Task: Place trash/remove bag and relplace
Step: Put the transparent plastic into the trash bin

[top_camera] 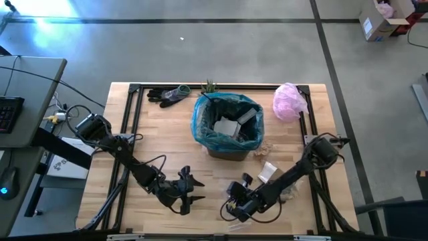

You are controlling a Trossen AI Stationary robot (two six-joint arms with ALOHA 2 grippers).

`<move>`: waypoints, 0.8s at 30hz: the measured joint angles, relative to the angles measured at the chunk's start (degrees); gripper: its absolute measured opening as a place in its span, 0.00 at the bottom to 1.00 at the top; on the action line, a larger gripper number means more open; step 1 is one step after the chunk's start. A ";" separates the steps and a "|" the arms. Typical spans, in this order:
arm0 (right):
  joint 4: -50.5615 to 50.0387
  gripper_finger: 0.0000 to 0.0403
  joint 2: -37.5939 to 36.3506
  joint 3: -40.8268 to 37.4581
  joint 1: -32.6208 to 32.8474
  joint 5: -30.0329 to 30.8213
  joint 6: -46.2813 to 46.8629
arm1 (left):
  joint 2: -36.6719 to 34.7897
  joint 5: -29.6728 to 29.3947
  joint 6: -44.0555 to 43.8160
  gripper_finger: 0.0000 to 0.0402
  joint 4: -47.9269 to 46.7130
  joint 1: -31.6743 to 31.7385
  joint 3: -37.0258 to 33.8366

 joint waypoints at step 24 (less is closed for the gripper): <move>-1.19 0.00 -16.92 -0.15 3.03 11.19 -8.37 | 8.40 3.06 -1.10 0.50 9.89 0.52 -0.02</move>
